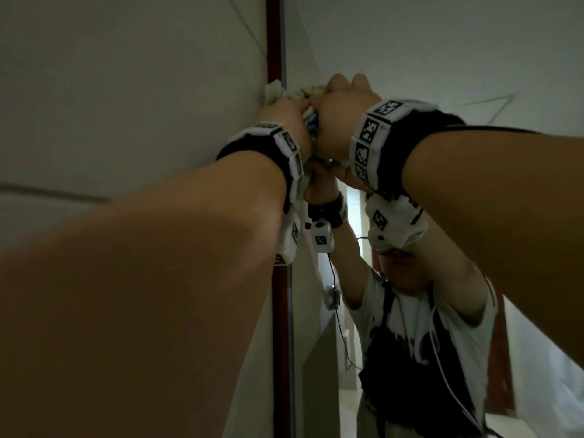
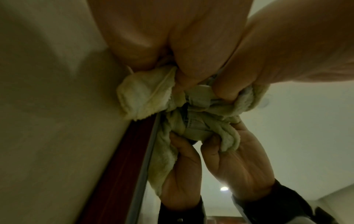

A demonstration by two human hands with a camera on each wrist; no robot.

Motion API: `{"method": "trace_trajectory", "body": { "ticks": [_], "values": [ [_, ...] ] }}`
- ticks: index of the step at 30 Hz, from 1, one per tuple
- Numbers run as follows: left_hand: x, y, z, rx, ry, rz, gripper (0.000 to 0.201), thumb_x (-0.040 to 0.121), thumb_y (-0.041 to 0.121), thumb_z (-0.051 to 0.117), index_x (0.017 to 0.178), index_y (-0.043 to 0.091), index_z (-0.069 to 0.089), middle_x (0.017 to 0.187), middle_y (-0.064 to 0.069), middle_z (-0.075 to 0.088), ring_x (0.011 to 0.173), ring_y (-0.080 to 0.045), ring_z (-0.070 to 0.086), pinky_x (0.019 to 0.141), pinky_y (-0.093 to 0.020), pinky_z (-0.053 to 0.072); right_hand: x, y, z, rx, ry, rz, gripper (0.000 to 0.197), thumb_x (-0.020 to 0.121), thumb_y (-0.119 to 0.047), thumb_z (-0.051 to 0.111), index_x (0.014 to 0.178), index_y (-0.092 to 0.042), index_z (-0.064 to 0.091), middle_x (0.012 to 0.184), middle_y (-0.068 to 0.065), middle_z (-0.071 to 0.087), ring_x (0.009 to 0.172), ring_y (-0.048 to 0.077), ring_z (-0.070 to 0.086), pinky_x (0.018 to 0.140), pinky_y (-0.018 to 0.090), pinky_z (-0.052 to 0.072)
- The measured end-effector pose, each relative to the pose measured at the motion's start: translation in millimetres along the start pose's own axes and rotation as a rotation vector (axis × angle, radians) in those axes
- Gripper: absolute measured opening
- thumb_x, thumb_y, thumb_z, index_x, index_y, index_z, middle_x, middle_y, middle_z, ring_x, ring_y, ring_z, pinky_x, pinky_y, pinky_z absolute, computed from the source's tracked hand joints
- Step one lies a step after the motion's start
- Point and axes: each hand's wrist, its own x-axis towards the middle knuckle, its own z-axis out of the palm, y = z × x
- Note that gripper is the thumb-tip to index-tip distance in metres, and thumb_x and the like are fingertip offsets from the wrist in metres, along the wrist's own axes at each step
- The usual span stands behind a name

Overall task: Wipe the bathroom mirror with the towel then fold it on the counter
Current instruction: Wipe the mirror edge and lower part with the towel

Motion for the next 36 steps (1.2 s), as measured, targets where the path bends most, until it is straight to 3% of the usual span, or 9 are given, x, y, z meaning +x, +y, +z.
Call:
{"method": "trace_trajectory", "body": {
  "ticks": [2, 5, 10, 14, 19, 24, 26, 30, 36],
  "values": [
    [-18, -2, 10, -0.016, -0.084, 0.008, 0.04, 0.098, 0.007, 0.055, 0.138, 0.006, 0.054, 0.136, -0.02, 0.059, 0.122, -0.035, 0.058, 0.1, -0.037, 0.045, -16, -7, 8, 0.078, -0.029, 0.0, 0.049, 0.091, -0.036, 0.059, 0.137, -0.022, 0.05, 0.142, 0.014, 0.039, 0.131, 0.04, 0.036, 0.105, 0.048, 0.036],
    [-52, -9, 26, -0.063, -0.018, 0.007, 0.047, 0.096, 0.005, 0.055, 0.141, 0.016, 0.055, 0.136, -0.014, 0.061, 0.121, -0.034, 0.059, 0.099, -0.038, 0.047, -45, -13, 20, 0.121, -0.1, 0.017, 0.05, 0.09, -0.031, 0.063, 0.137, -0.019, 0.05, 0.142, 0.014, 0.038, 0.129, 0.038, 0.038, 0.102, 0.046, 0.041],
    [-104, -14, 48, -0.053, -0.214, 0.009, 0.069, 0.097, 0.001, 0.054, 0.159, 0.018, 0.029, 0.158, -0.014, 0.039, 0.141, -0.033, 0.042, 0.114, -0.04, 0.035, -111, -23, 47, 0.154, -0.082, -0.06, 0.056, 0.074, -0.035, 0.071, 0.124, -0.02, 0.052, 0.126, 0.008, 0.04, 0.117, 0.034, 0.038, 0.085, 0.042, 0.048],
    [-155, -18, 70, -0.027, -0.231, 0.027, 0.067, 0.095, 0.005, 0.055, 0.157, 0.018, 0.034, 0.153, -0.015, 0.042, 0.14, -0.033, 0.042, 0.112, -0.038, 0.035, -160, -37, 75, 0.138, -0.075, -0.074, 0.073, 0.063, -0.041, 0.078, 0.127, -0.022, 0.05, 0.125, 0.006, 0.041, 0.112, 0.032, 0.041, 0.082, 0.043, 0.049],
    [-218, -18, 89, -0.101, -0.197, -0.011, 0.067, 0.093, 0.003, 0.051, 0.155, 0.026, 0.037, 0.146, -0.012, 0.046, 0.134, -0.031, 0.045, 0.103, -0.035, 0.041, -216, -51, 101, 0.122, -0.015, -0.114, 0.062, 0.076, -0.038, 0.07, 0.13, -0.018, 0.05, 0.128, 0.009, 0.047, 0.111, 0.033, 0.045, 0.087, 0.047, 0.05],
    [-287, -25, 122, -0.138, -0.144, 0.069, 0.054, 0.094, 0.005, 0.053, 0.147, 0.013, 0.05, 0.144, -0.017, 0.053, 0.134, -0.035, 0.048, 0.111, -0.036, 0.038, -283, -62, 127, 0.1, 0.039, -0.185, 0.049, 0.089, -0.031, 0.058, 0.133, -0.01, 0.055, 0.126, 0.014, 0.056, 0.104, 0.033, 0.053, 0.092, 0.043, 0.044],
    [-314, -29, 138, -0.1, -0.148, 0.077, 0.055, 0.092, 0.004, 0.05, 0.146, 0.017, 0.051, 0.142, -0.012, 0.055, 0.135, -0.032, 0.049, 0.113, -0.038, 0.039, -310, -67, 139, 0.09, 0.101, -0.217, 0.04, 0.092, -0.024, 0.051, 0.128, -0.009, 0.059, 0.12, 0.013, 0.062, 0.098, 0.033, 0.056, 0.091, 0.041, 0.041],
    [-368, -37, 169, -0.171, -0.222, -0.001, 0.07, 0.088, -0.007, 0.05, 0.15, 0.026, 0.045, 0.154, 0.0, 0.044, 0.144, -0.023, 0.037, 0.117, -0.03, 0.032, -362, -82, 164, 0.188, -0.073, -0.214, 0.049, 0.089, -0.022, 0.046, 0.136, -0.011, 0.05, 0.132, 0.013, 0.053, 0.111, 0.034, 0.05, 0.097, 0.043, 0.042],
    [-458, -44, 207, -0.225, -0.251, 0.0, 0.07, 0.089, -0.013, 0.049, 0.152, 0.016, 0.044, 0.157, -0.005, 0.043, 0.146, -0.026, 0.033, 0.116, -0.019, 0.016, -444, -101, 207, 0.26, -0.112, -0.239, 0.049, 0.091, -0.017, 0.043, 0.137, -0.005, 0.052, 0.128, 0.016, 0.055, 0.107, 0.035, 0.052, 0.088, 0.042, 0.044]
  ]
}}
